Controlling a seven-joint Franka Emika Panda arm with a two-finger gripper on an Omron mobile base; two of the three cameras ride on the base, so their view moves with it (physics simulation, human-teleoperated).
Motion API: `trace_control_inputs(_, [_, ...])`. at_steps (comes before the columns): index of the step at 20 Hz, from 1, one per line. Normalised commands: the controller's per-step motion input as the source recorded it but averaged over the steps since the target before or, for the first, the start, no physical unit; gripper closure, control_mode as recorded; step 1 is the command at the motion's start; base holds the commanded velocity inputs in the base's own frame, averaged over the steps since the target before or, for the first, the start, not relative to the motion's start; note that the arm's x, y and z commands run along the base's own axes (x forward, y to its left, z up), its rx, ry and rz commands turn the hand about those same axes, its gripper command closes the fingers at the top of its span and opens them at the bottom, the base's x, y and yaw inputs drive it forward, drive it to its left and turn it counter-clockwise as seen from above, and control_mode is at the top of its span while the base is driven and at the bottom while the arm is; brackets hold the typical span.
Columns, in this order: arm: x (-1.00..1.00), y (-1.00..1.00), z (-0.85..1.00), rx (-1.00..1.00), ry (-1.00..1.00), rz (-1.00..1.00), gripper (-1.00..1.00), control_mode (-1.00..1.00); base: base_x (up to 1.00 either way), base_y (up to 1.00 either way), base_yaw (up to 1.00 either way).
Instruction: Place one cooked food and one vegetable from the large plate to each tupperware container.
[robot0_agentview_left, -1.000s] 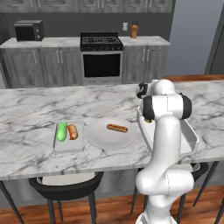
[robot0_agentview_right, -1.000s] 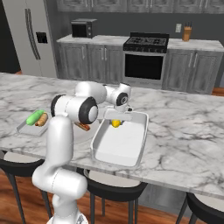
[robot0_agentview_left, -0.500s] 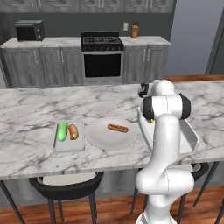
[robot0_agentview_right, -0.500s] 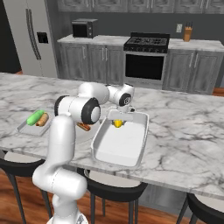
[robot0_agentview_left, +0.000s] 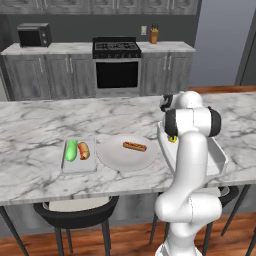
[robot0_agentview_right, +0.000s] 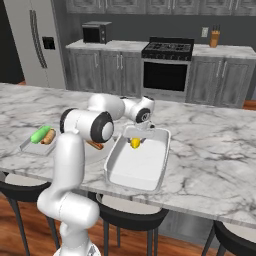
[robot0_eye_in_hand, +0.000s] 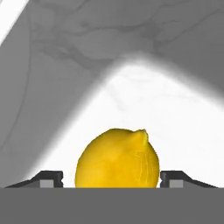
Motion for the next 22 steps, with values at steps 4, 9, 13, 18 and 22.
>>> trace_control_inputs(4, [-0.37,0.0,0.0,0.0,-0.13,0.0,-1.0,-1.0,0.0,0.0,0.0])
trace_control_inputs(9, [-0.54,0.05,0.38,0.0,-0.15,0.0,-1.0,-1.0,0.0,0.0,0.0])
trace_control_inputs(13, [-0.51,0.39,0.88,0.0,-0.11,-0.03,-1.0,-1.0,0.0,0.0,0.0])
trace_control_inputs(18, [-0.25,0.63,0.8,0.0,-0.01,-0.03,-1.0,-1.0,0.0,0.0,0.0])
trace_control_inputs(22, [-0.29,0.78,0.48,0.02,0.01,0.0,-1.0,-1.0,0.0,0.0,0.0])
